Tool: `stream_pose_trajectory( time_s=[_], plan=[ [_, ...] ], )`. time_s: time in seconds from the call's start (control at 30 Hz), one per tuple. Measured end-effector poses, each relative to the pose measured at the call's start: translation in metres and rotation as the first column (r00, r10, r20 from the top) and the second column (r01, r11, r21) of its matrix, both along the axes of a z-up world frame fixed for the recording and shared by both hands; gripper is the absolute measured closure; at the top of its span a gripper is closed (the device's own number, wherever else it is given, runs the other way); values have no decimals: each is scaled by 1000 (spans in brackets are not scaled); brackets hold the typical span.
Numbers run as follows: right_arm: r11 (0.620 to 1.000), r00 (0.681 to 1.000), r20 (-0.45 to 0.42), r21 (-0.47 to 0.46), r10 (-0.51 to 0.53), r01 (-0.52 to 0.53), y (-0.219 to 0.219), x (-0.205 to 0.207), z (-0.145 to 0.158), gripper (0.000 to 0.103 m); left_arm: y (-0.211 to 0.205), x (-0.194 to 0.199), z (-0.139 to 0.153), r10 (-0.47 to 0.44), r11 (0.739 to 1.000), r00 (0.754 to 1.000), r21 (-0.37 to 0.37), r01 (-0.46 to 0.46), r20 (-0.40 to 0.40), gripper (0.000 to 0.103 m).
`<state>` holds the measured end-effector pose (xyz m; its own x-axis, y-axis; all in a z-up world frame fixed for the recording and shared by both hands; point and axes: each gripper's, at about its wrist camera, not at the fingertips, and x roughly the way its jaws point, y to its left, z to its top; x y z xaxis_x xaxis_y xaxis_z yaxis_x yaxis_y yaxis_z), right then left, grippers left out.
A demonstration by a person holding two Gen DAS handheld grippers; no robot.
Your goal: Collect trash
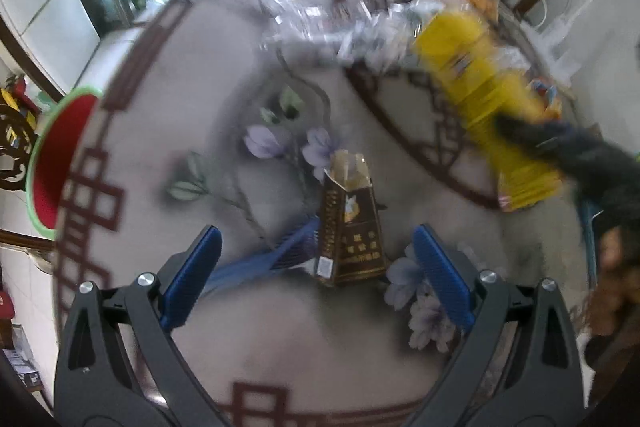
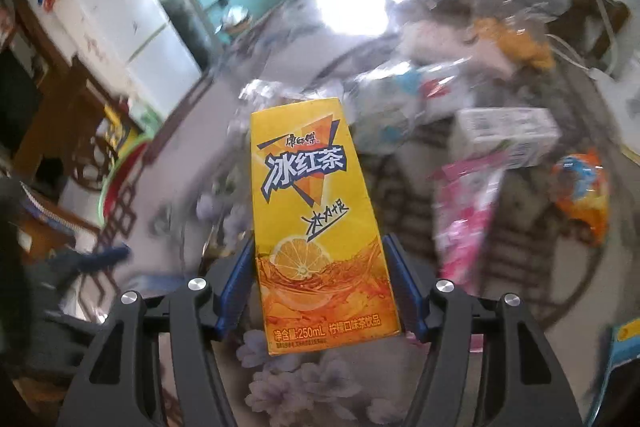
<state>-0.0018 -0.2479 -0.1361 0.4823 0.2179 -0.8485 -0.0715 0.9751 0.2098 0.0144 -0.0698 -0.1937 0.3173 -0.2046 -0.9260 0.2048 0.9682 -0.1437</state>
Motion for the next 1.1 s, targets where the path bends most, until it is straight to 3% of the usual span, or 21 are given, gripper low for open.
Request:
stream_pose_trajectory(
  time_s=[0.1,0.2,0.3,0.33,0.37,0.47,0.67,0.9,1.1],
  plan=[
    [999,999,17,19,-36,36,-13,-6,9,42,-6,9,-21,6,1000,998,-4,-6,-57,10],
    [998,998,32,31,-50,49,-21,-5,16,42,-13,14,-34,-1,1000,996,8,1,-89,21],
    [998,998,43,37,-46,45,-23,-6,21,42,-24,13,-38,-52,995,997,88,56,-57,42],
    [998,998,44,39,-44,42,-22,-6,22,42,-27,12,-37,-69,992,997,100,74,-46,59],
    [998,998,46,43,-41,39,-21,-6,23,42,-27,11,-36,-77,992,996,96,81,-43,63],
    [998,998,58,49,-32,29,-16,-6,27,42,-22,11,-25,-69,996,997,45,70,-32,64],
    [998,992,122,64,-27,20,-5,-7,50,42,-2,11,38,-21,999,991,31,17,133,64],
    [996,978,208,89,-2,-17,11,-6,79,42,20,15,115,39,998,943,27,-51,331,64],
    [995,970,240,89,28,-51,26,-4,91,42,39,7,144,65,997,911,21,-80,407,63]
  ],
)
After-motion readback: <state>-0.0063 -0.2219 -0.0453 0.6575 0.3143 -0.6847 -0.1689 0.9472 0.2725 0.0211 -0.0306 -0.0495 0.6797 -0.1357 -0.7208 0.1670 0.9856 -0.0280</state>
